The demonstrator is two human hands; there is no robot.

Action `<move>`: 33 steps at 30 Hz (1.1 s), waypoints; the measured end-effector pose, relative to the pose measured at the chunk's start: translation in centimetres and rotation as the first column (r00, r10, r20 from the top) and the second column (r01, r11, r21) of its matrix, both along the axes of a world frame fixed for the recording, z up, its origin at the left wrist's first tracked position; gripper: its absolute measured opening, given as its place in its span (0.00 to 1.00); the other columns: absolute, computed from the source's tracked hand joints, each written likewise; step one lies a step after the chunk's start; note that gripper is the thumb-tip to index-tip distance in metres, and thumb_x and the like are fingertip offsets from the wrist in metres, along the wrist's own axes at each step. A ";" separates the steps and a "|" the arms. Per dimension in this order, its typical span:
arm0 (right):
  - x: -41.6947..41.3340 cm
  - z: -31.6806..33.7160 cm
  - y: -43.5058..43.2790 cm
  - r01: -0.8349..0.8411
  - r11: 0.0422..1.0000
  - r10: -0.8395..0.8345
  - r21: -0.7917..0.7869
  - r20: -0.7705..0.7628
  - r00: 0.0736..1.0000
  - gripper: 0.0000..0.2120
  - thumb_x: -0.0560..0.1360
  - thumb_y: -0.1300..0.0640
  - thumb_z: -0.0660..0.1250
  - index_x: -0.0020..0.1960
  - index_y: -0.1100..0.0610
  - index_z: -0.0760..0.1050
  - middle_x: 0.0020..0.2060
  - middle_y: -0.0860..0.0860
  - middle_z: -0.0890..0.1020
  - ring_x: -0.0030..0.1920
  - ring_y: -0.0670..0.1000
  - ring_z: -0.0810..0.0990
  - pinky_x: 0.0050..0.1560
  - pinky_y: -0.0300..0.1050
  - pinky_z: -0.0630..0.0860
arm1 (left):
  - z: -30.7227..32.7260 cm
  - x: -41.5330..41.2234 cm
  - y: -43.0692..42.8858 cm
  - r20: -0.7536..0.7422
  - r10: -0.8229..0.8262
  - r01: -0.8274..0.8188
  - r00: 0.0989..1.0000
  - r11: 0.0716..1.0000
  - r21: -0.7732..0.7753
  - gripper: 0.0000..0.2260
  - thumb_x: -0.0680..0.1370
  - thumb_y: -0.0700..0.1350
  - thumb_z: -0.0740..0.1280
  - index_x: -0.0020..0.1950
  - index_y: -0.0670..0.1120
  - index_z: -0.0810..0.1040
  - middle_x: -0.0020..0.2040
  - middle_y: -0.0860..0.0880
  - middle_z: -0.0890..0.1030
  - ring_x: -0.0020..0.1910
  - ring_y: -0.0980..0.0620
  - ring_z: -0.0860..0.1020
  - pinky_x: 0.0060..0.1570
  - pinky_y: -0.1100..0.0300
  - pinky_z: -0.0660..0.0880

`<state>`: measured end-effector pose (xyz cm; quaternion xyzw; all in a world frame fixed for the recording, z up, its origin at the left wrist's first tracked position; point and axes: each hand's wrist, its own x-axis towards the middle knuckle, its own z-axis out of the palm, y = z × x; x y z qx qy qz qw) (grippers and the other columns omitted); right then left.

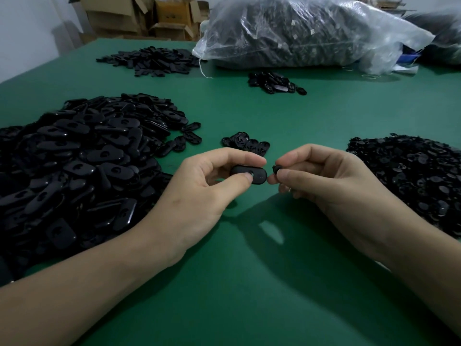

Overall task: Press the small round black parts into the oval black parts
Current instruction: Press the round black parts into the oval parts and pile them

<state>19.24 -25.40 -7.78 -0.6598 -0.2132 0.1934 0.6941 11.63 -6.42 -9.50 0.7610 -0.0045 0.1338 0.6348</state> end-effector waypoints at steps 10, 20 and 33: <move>-0.2 -0.1 0.1 0.013 1.000 -0.011 -0.024 0.070 0.998 0.10 0.68 0.55 0.74 0.48 0.57 0.83 0.42 0.55 0.88 0.40 0.46 0.82 0.41 0.33 0.77 | -0.2 0.1 0.2 0.016 0.014 -0.013 1.000 0.998 -0.061 0.10 0.75 0.40 0.71 0.55 0.49 0.82 0.45 0.50 0.85 0.43 0.51 0.87 0.40 0.68 0.76; -0.5 0.2 0.1 0.062 0.995 -0.042 -0.074 0.258 0.965 0.06 0.68 0.55 0.75 0.44 0.55 0.85 0.40 0.51 0.87 0.41 0.47 0.84 0.46 0.37 0.80 | -0.1 0.0 -0.1 0.018 0.007 -0.007 1.000 0.999 0.038 0.17 0.75 0.39 0.77 0.61 0.52 0.81 0.49 0.51 0.87 0.48 0.52 0.85 0.56 0.50 0.81; -1.0 0.2 0.5 0.219 0.950 -0.053 -0.223 0.576 0.816 0.07 0.73 0.59 0.77 0.44 0.48 0.83 0.39 0.42 0.86 0.41 0.47 0.84 0.45 0.54 0.79 | 0.1 -0.4 -0.3 0.082 0.059 -0.075 0.995 0.974 0.214 0.18 0.74 0.42 0.79 0.59 0.59 0.85 0.43 0.62 0.85 0.44 0.61 0.83 0.41 0.71 0.75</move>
